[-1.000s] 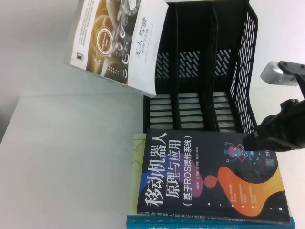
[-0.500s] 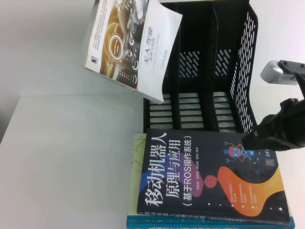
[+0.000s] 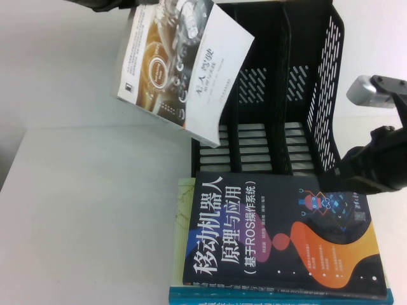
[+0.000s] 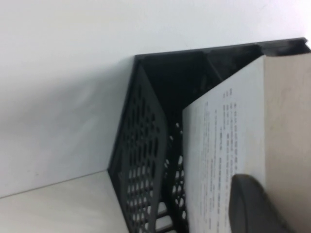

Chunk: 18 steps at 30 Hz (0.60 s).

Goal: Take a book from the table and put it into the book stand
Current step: Place the book on the book shelf

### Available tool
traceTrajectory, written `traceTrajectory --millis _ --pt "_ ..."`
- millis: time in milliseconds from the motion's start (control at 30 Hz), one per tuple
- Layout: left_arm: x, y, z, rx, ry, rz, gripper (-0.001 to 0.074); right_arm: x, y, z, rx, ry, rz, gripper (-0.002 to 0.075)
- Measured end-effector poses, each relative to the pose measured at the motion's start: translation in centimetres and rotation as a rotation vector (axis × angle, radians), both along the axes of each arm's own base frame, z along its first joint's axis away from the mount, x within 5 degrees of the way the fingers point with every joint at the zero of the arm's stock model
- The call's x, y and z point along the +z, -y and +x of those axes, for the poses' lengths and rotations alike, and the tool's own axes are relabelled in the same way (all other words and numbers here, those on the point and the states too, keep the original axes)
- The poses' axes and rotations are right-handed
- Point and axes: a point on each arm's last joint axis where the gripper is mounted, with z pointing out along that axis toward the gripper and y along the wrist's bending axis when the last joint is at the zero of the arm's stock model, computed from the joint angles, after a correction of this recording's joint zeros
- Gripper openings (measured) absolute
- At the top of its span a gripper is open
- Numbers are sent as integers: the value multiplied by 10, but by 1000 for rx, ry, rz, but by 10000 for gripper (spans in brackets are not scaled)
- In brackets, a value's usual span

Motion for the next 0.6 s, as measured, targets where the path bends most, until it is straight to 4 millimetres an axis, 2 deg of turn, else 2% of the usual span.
traceTrajectory --millis 100,267,433,600 --pt "3 -3 -3 18 13 17 99 0 -4 3 21 13 38 -3" --pt "11 -6 -10 25 33 23 99 18 -11 14 31 97 131 -3" --pt "23 -8 -17 21 61 7 99 42 -20 39 6 190 228 -3" --pt "23 -8 -20 10 37 9 99 62 -26 73 -56 286 292 -3"
